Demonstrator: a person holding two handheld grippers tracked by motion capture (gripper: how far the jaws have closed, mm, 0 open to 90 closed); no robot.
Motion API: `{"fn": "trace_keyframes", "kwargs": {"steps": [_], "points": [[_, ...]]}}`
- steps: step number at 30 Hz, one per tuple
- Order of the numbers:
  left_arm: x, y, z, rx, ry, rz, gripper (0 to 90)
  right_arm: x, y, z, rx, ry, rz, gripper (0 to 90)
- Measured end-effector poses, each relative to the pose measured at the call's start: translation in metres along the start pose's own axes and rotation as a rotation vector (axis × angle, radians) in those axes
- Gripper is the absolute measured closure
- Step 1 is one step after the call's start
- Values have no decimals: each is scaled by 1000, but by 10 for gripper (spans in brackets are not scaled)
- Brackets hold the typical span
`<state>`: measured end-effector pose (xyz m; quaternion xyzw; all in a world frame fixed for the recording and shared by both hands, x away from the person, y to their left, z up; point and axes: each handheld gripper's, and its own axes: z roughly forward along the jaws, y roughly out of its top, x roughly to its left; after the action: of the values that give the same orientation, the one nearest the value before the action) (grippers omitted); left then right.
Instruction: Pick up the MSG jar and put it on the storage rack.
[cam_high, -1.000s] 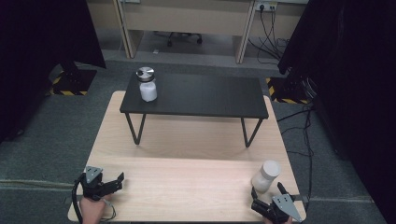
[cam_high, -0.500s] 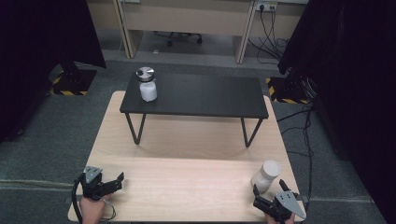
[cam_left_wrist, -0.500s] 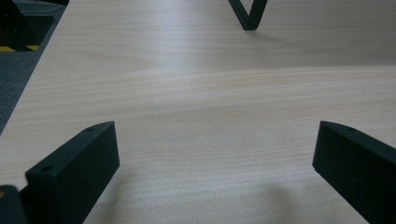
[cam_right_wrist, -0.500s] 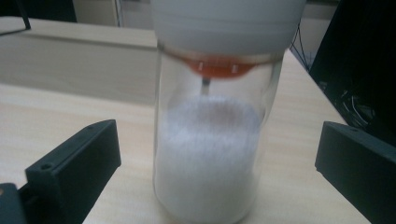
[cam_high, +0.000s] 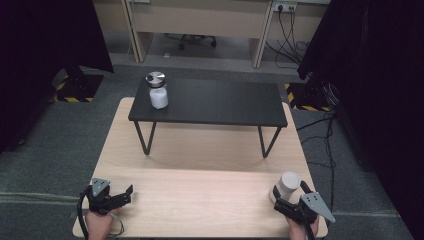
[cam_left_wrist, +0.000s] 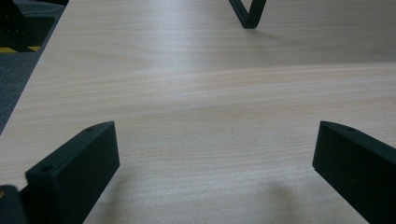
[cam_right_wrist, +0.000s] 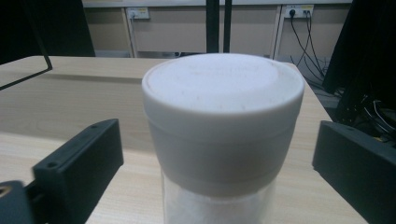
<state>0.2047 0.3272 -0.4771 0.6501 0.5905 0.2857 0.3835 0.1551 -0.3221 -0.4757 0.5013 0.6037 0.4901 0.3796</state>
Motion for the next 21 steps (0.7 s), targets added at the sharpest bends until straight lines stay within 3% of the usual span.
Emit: {"fn": "trace_keyframes", "kwargs": {"steps": [11, 15, 18, 21], "points": [[-1, 1, 1, 5, 0, 11, 0, -6, 2, 1, 2, 14, 26, 201], [-1, 0, 1, 3, 0, 8, 0, -6, 4, 1, 2, 13, 18, 245], [-1, 1, 1, 5, 2, 12, 0, -7, 3, 2, -12, 28, 8, 332], [-1, 1, 1, 5, 3, 12, 0, -6, 3, 2, -16, 31, -1, 335]]}}
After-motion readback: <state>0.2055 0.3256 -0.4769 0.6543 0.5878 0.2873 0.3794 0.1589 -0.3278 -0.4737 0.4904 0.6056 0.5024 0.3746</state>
